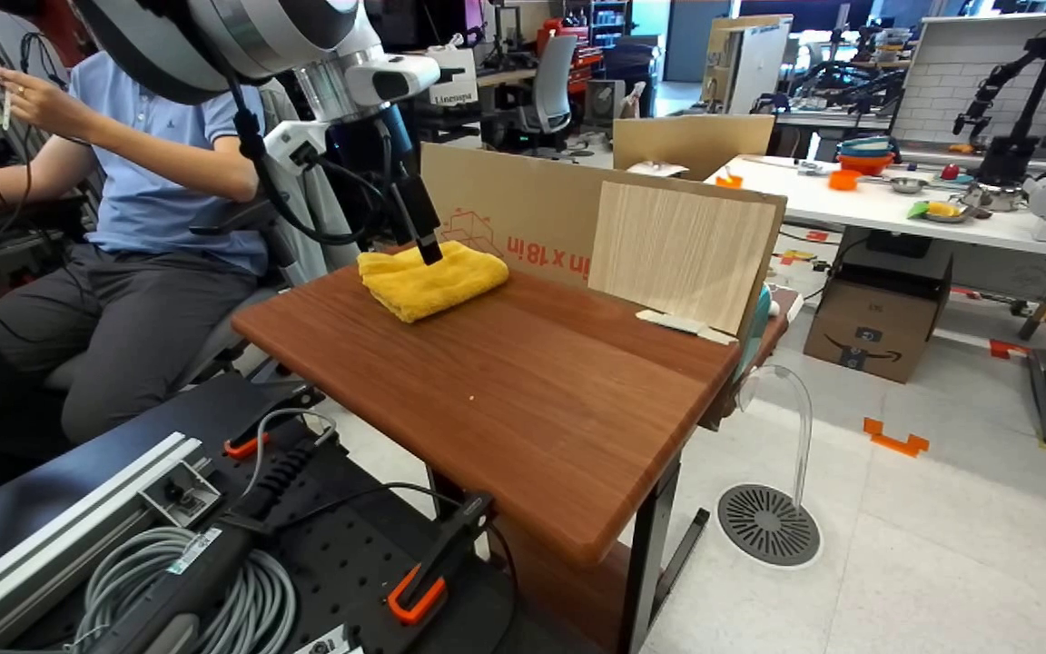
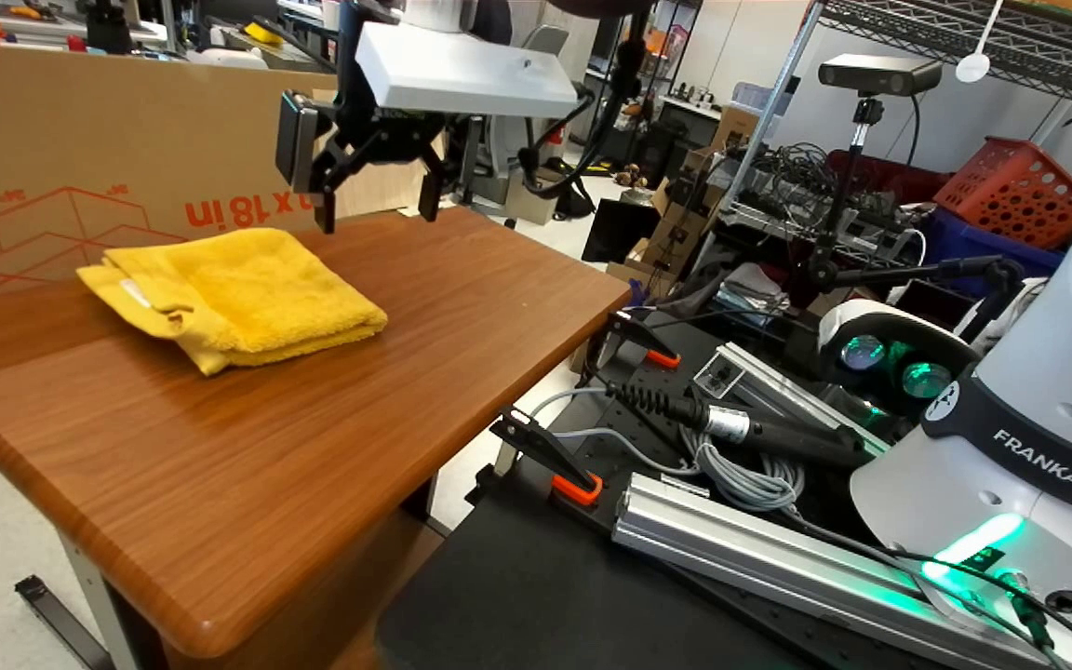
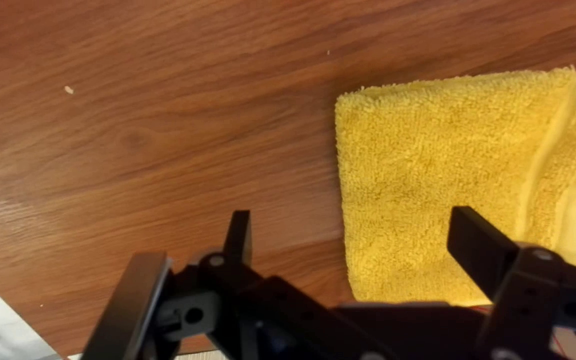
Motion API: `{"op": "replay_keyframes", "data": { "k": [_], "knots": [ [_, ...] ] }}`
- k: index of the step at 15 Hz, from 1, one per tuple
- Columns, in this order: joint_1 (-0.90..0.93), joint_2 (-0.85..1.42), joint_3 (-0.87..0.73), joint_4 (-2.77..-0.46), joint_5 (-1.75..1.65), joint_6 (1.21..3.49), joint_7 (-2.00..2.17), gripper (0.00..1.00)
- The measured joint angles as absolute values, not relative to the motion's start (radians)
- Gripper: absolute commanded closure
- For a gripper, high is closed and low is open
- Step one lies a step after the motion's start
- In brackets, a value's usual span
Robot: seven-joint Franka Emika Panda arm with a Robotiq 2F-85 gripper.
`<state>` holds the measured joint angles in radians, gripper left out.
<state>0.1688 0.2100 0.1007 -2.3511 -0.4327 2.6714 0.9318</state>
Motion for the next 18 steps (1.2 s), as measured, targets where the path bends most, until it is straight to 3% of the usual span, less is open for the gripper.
{"op": "replay_keyframes", "data": {
  "k": [8, 18],
  "knots": [
    [0.175, 0.273, 0.175, -2.311, 0.024, 2.748, 0.748, 0.0],
    [0.27, 0.547, 0.057, -2.029, 0.068, 2.68, 0.875, 0.0]
  ]
}}
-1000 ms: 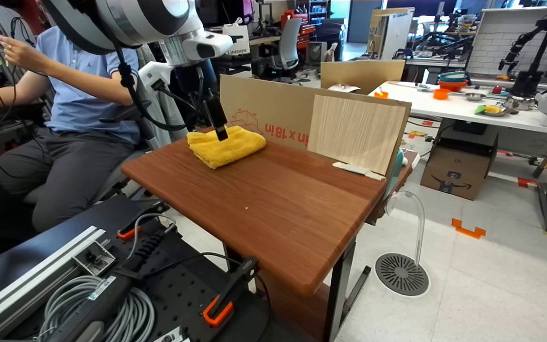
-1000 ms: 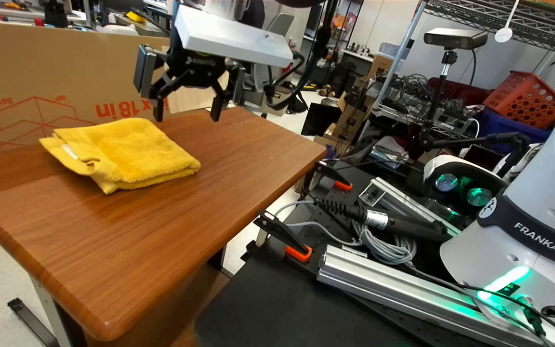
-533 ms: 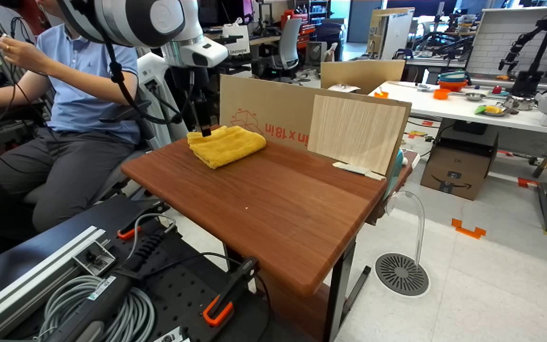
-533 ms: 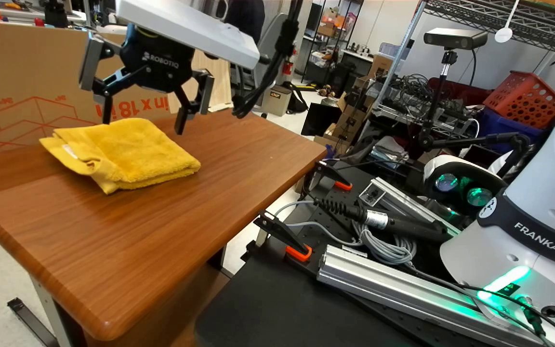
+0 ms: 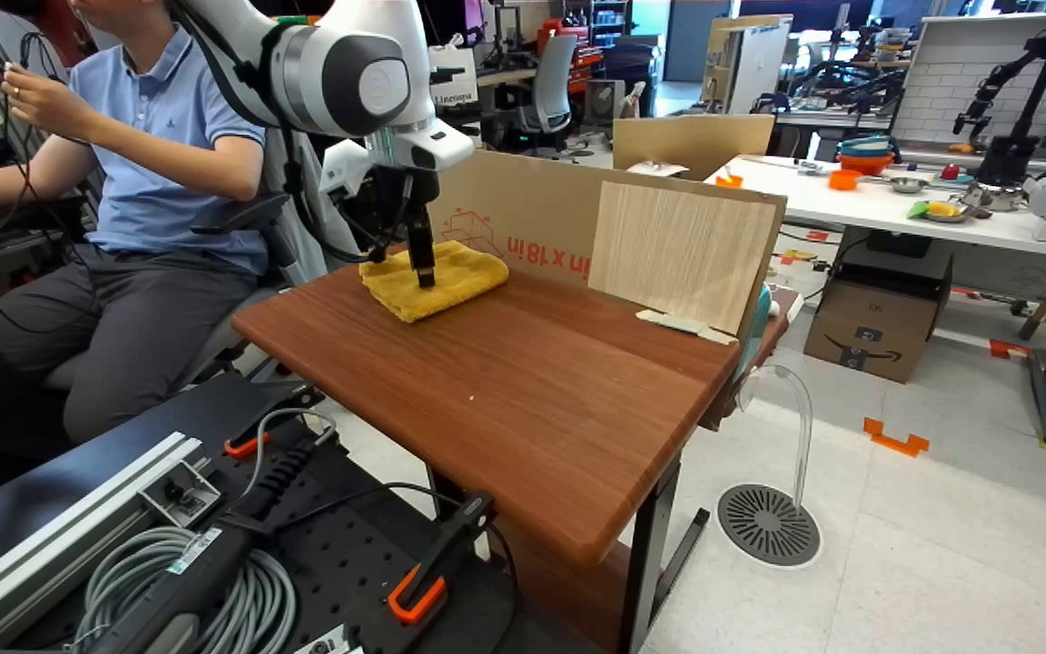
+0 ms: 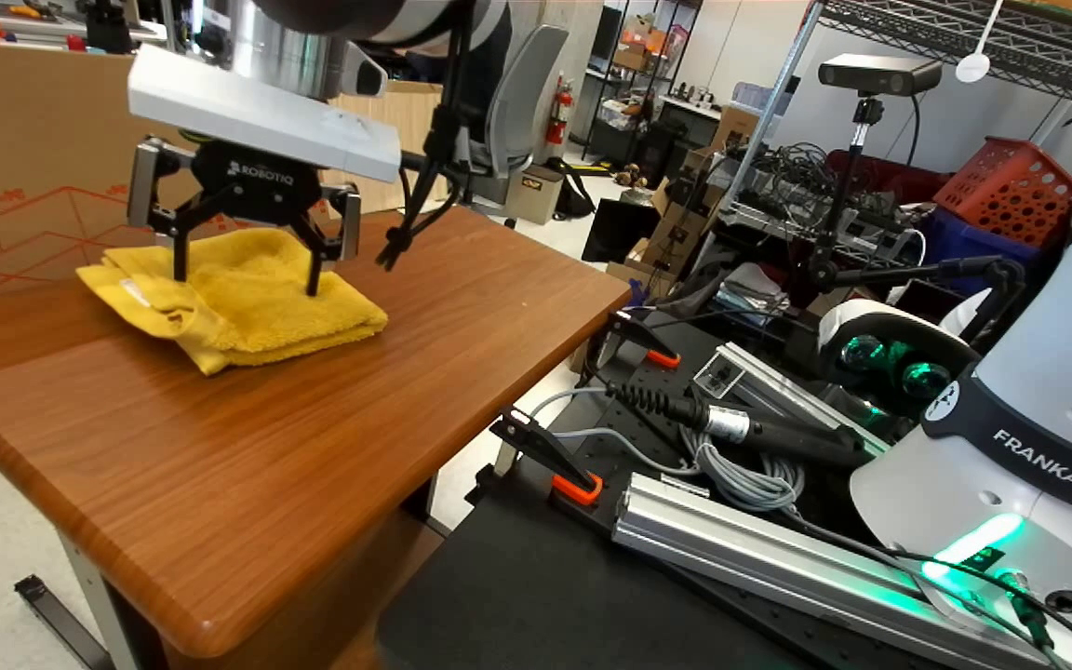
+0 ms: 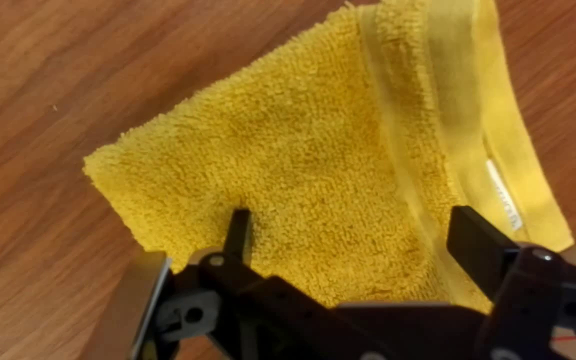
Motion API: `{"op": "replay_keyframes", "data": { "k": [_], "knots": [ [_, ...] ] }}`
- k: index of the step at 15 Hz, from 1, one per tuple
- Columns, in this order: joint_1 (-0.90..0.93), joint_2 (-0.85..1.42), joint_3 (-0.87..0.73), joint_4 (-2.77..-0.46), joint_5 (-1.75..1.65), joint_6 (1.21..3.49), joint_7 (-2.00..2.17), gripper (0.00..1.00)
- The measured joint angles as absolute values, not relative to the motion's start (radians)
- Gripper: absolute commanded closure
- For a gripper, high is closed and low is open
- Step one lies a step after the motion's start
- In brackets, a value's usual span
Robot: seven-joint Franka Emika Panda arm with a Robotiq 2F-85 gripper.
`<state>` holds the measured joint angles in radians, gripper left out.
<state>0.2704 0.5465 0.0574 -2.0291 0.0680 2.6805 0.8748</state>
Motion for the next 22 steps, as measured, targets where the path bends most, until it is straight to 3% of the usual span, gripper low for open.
{"op": "replay_keyframes", "data": {
  "k": [8, 22],
  "knots": [
    [0.277, 0.603, 0.001, -1.928, 0.055, 2.442, 0.949, 0.0],
    [0.125, 0.416, -0.177, -2.282, -0.072, 2.467, 0.923, 0.0]
  ]
}}
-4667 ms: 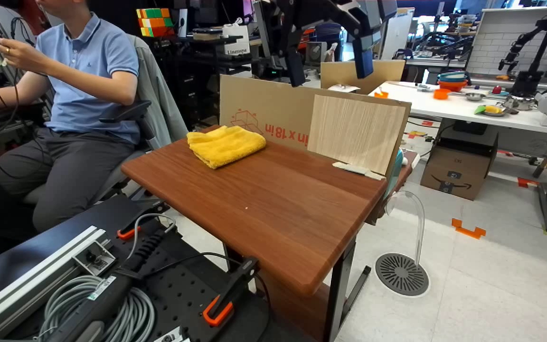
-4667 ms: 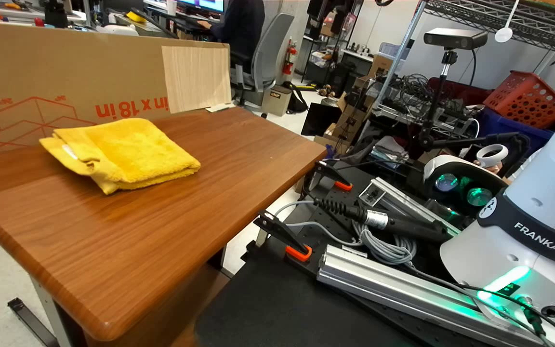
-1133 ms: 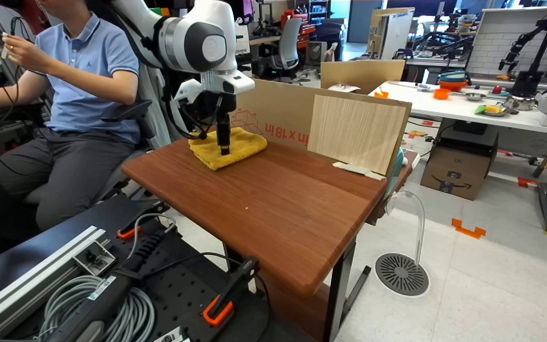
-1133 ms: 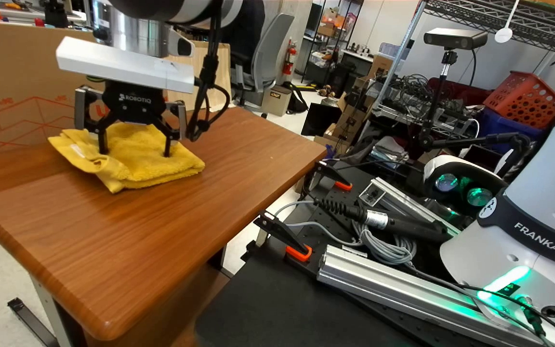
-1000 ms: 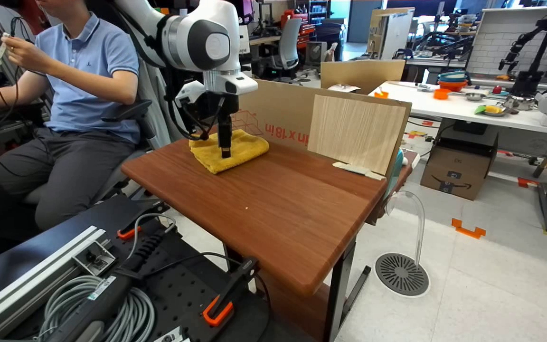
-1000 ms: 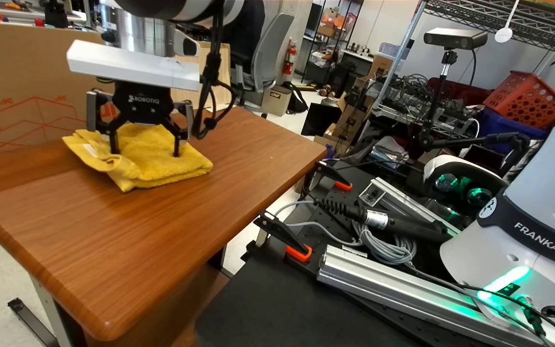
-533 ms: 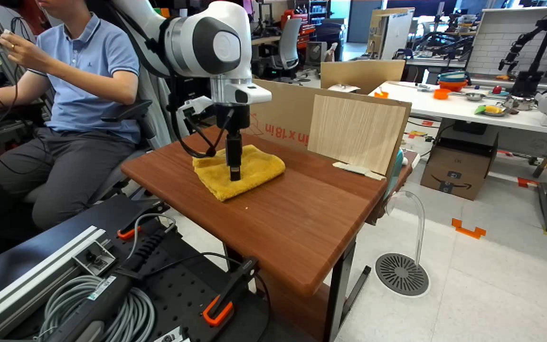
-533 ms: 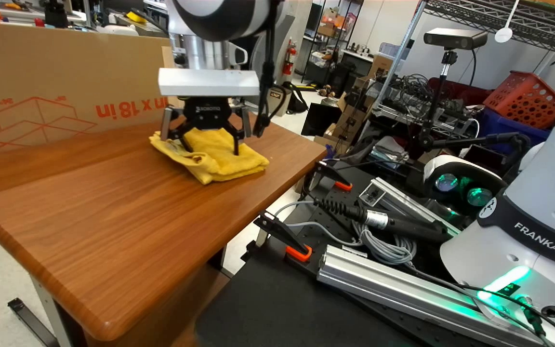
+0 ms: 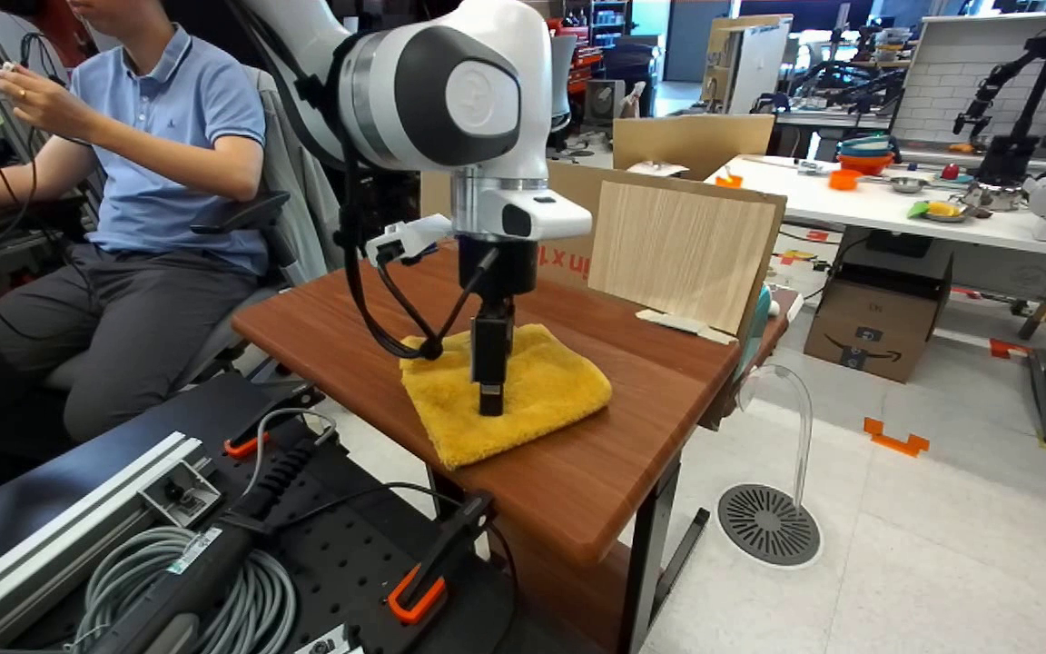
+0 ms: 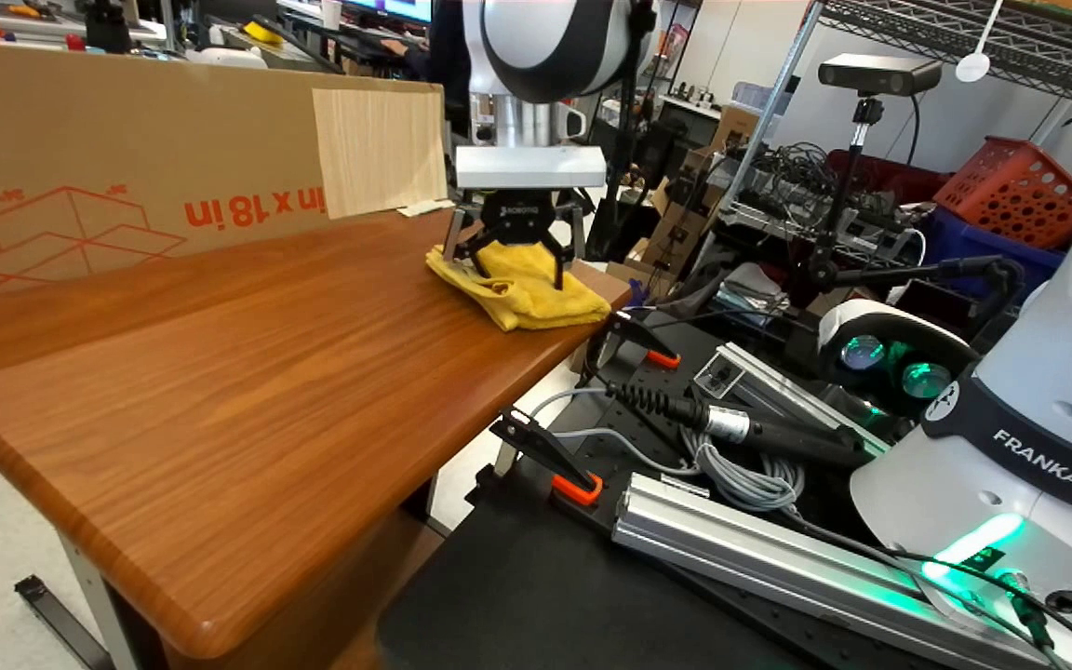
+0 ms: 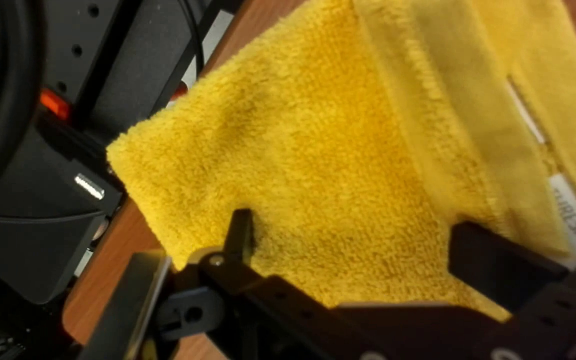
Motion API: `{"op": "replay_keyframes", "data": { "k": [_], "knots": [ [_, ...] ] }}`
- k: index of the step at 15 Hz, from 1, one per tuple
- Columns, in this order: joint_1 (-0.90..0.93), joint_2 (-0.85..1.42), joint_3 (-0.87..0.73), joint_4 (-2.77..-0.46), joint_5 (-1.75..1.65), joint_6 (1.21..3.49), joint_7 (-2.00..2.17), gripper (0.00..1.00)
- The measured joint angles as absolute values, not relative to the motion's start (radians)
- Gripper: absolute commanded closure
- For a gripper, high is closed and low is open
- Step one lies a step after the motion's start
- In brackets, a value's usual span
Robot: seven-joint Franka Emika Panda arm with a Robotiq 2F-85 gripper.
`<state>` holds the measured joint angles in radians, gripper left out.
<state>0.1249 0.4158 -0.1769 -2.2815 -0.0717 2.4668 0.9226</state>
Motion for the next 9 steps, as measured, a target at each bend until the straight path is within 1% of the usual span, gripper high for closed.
{"op": "replay_keyframes", "data": {
  "k": [4, 9],
  "knots": [
    [0.03, 0.387, -0.185, -2.267, -0.02, 2.48, 0.894, 0.0],
    [-0.027, 0.385, -0.185, -2.25, 0.069, 2.48, 0.856, 0.0]
  ]
}}
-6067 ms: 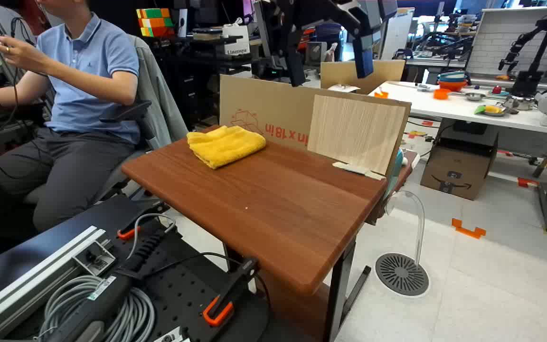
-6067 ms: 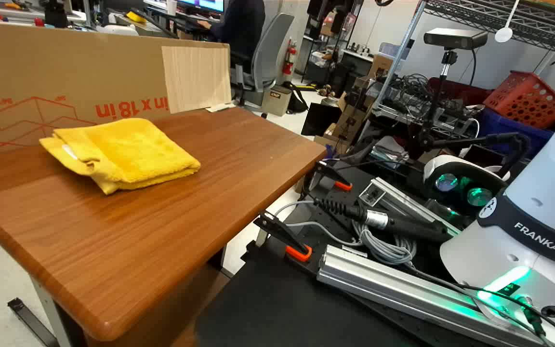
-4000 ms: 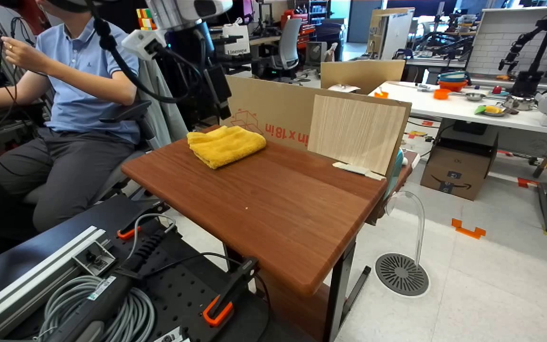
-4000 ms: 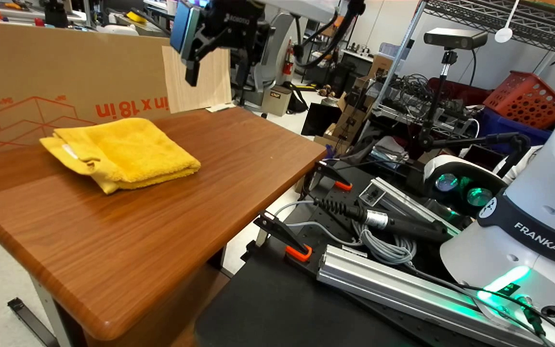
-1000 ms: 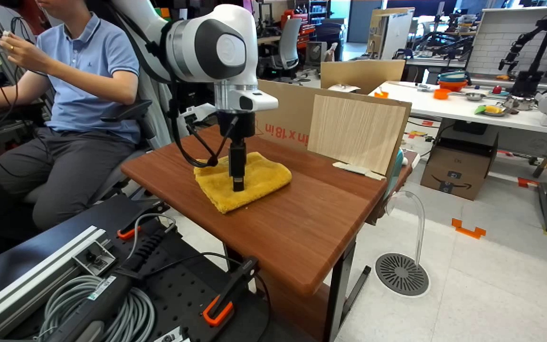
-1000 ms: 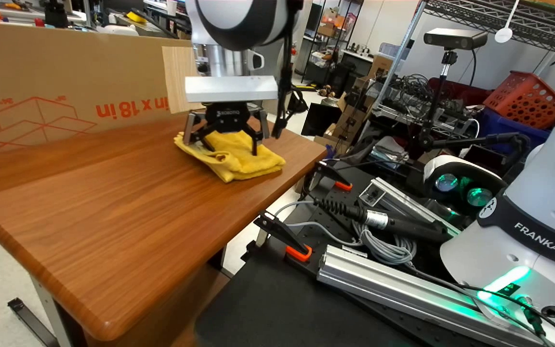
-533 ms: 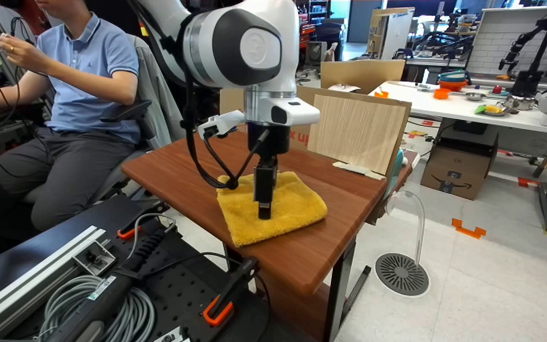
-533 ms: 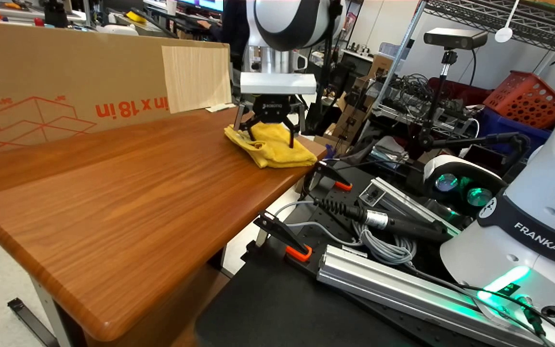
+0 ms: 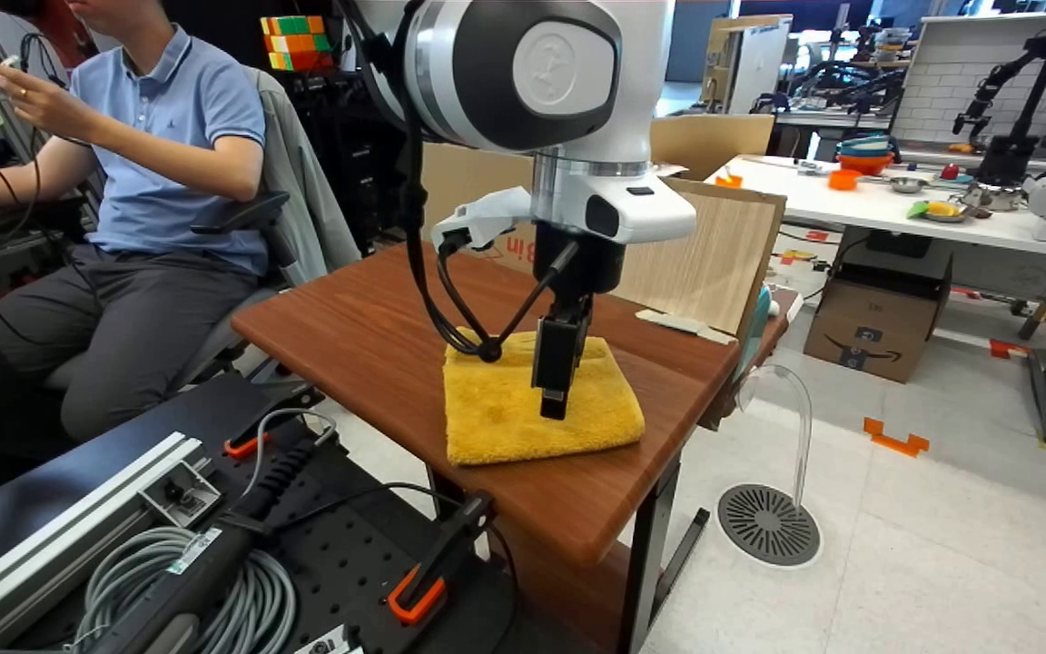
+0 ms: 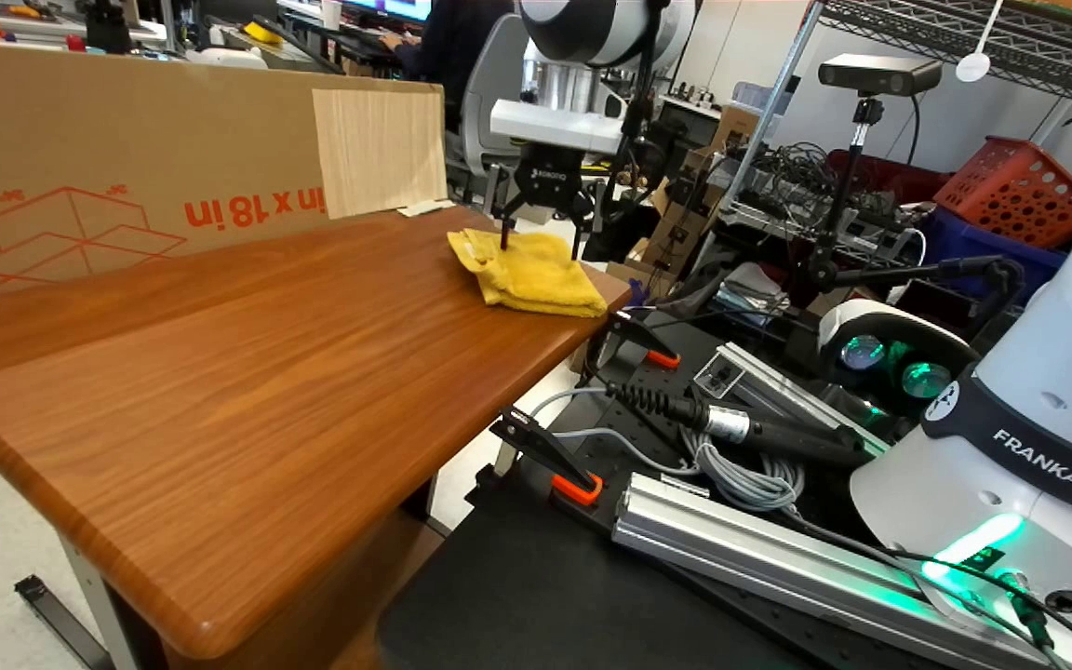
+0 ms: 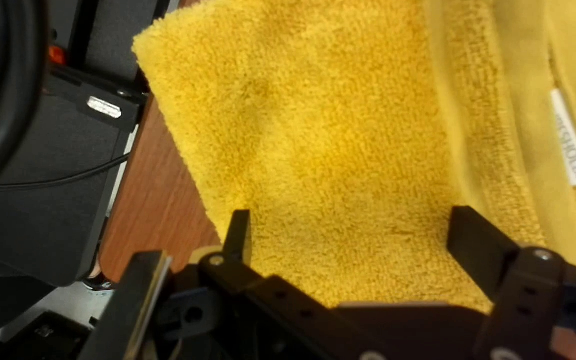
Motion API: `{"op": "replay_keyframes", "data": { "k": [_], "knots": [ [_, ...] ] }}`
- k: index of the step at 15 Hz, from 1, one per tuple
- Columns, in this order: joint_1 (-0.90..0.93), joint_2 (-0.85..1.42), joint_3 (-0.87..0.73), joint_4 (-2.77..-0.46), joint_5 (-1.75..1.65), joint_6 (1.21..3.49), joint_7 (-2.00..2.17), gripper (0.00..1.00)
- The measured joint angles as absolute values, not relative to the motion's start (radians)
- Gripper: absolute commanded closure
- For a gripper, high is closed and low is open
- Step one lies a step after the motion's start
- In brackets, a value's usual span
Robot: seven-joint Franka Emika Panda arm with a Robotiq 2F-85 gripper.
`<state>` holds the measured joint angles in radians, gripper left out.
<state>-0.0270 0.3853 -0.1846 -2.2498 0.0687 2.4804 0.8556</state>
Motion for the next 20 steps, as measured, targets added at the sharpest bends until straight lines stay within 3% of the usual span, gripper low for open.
{"op": "replay_keyframes", "data": {
  "k": [11, 20],
  "knots": [
    [0.006, 0.386, -0.188, -2.364, 0.066, 2.72, 0.862, 0.0],
    [0.114, 0.421, -0.207, -2.282, 0.066, 2.783, 1.032, 0.0]
  ]
}}
